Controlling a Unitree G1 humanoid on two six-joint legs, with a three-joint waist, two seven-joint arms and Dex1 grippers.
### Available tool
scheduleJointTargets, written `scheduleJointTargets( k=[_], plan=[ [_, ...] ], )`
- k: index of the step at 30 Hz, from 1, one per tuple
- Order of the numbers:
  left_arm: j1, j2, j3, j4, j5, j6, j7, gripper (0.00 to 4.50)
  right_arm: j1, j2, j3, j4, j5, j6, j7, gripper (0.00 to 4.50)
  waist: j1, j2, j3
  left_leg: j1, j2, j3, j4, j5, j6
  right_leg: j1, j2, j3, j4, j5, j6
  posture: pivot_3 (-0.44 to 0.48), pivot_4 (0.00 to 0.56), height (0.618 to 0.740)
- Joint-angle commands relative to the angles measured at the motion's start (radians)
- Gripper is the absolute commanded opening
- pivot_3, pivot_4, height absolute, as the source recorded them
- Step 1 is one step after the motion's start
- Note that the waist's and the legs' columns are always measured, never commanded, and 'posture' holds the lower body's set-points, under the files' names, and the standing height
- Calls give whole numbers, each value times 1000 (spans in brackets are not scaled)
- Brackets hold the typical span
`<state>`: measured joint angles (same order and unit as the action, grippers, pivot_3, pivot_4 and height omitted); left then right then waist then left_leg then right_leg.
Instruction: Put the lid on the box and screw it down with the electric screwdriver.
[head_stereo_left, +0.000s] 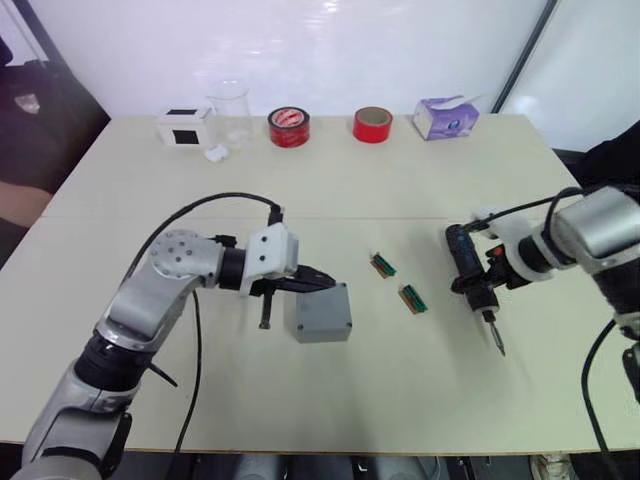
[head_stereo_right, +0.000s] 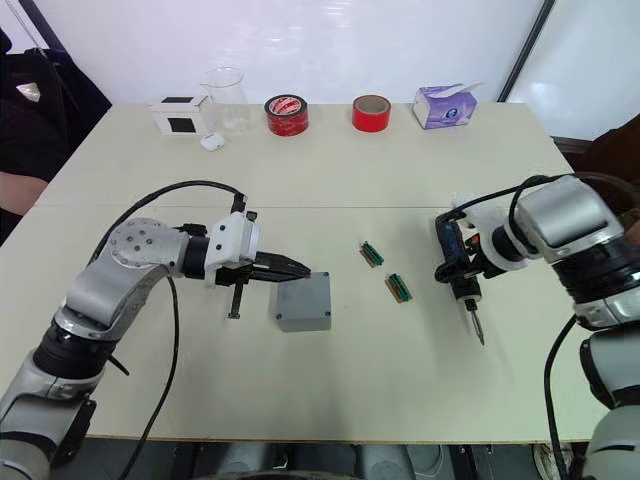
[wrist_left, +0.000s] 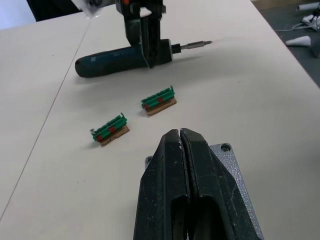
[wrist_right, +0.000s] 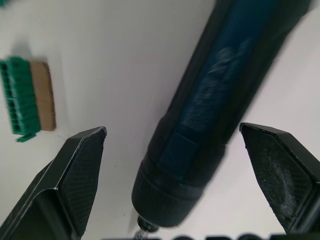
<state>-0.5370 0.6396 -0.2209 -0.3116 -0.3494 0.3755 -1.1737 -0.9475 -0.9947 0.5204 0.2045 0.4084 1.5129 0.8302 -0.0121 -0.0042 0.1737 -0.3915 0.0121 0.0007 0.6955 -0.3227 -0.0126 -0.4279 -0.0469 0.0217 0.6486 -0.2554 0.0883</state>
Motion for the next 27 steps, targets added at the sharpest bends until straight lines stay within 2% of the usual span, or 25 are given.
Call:
scheduleJointTargets(
  k=[1, 3, 6, 8, 10, 11, 12, 16, 17, 19, 21, 22, 24, 27],
  plan=[
    [19, 1, 23, -52, -24, -4, 15, 0, -22, 22, 37, 47, -41, -37, 10, 4481, 0, 0, 0, 0, 0, 0, 0, 0, 0, 0, 0, 0, 0, 0, 0, 0, 150, 739],
    [23, 4, 28, -55, -21, 0, 25, 0, -29, 46, 46, 83, -59, -54, 11, 4481, -1, -1, -1, 0, 0, 0, 0, 0, 0, 0, 0, 0, 0, 0, 0, 0, 150, 739],
    [31, 13, 36, -58, -23, 4, 35, 0, -53, 75, 52, 123, -82, -67, 19, 3858, -4, -2, -1, 1, 0, 0, 1, 0, 0, 1, 0, 0, 0, 0, 0, 0, 150, 739],
    [33, 17, 31, -53, -14, -1, 40, 0, -63, 80, 55, 128, -90, -68, 31, 3068, -5, -2, -1, 1, 0, 0, 2, 0, 0, 1, 1, 0, 0, 0, 0, 0, 150, 739],
    [36, 22, 32, -47, -8, -8, 42, 0, -67, 86, 50, 123, -94, -57, 33, 2537, -5, -2, -1, 1, 0, 0, 2, 0, 0, 1, 1, 0, 1, 0, 0, 0, 150, 739],
    [37, 21, 35, -42, -11, -6, 46, 0, -68, 88, 41, 119, -96, -47, 29, 2057, -6, -2, -1, 1, 0, 0, 2, 0, 0, 1, 1, 0, 1, 0, 0, 0, 150, 739],
    [39, 20, 36, -34, -14, -3, 48, 0, -65, 85, 32, 110, -98, -42, 23, 1923, -6, -2, -1, 1, 0, 0, 2, 0, 0, 1, 2, 0, 1, 0, 0, 0, 150, 739],
    [41, 30, 29, 9, 4, -17, 46, 0, -27, 21, -31, -22, -93, -95, 27, 1909, -3, -1, 0, 1, 0, 0, 2, 0, 0, 1, 2, 0, 1, 0, 0, 0, 150, 739],
    [44, 36, 29, 13, 7, -16, 44, 0, -20, 12, -69, -64, -75, -92, 34, 1908, -2, 0, 0, 1, 0, 0, 2, 0, 0, 1, 1, 0, 1, 0, 0, 0, 150, 739],
    [50, 44, 16, 20, 21, -20, 39, 0, -5, 40, -250, -155, -16, -126, 25, 1908, -4, 2, 1, 0, 0, 0, 1, 0, 0, 0, 1, 0, 1, 0, 0, 0, 150, 739],
    [54, 47, 12, 24, 25, -19, 36, 0, 15, 68, -372, -229, 23, -157, 11, 1908, -7, 5, 5, -1, 0, 1, 1, 0, 0, -2, 1, 1, 1, 1, 0, 0, 150, 739],
    [53, 48, 11, 31, 27, -19, 33, 0, 44, 121, -469, -293, 50, -248, -12, 1908, -5, 5, 5, -1, 0, 1, 1, 0, 0, -2, 1, 1, 1, 1, 0, 0, 150, 739],
    [43, 47, 3, 61, 32, -18, 19, 0, 82, 296, -689, -450, 168, -433, -49, 1908, -5, 4, 5, -1, 1, 0, 0, 0, 0, -2, 3, 0, 1, 0, 0, 0, 150, 739],
    [36, 52, -7, 96, 43, -35, -10, 0, 122, 459, -819, -573, 288, -443, -122, 1908, -2, 5, 6, 0, 2, -1, -1, 0, 0, -3, 5, 0, 2, 0, 0, 0, 150, 739]
  ],
)
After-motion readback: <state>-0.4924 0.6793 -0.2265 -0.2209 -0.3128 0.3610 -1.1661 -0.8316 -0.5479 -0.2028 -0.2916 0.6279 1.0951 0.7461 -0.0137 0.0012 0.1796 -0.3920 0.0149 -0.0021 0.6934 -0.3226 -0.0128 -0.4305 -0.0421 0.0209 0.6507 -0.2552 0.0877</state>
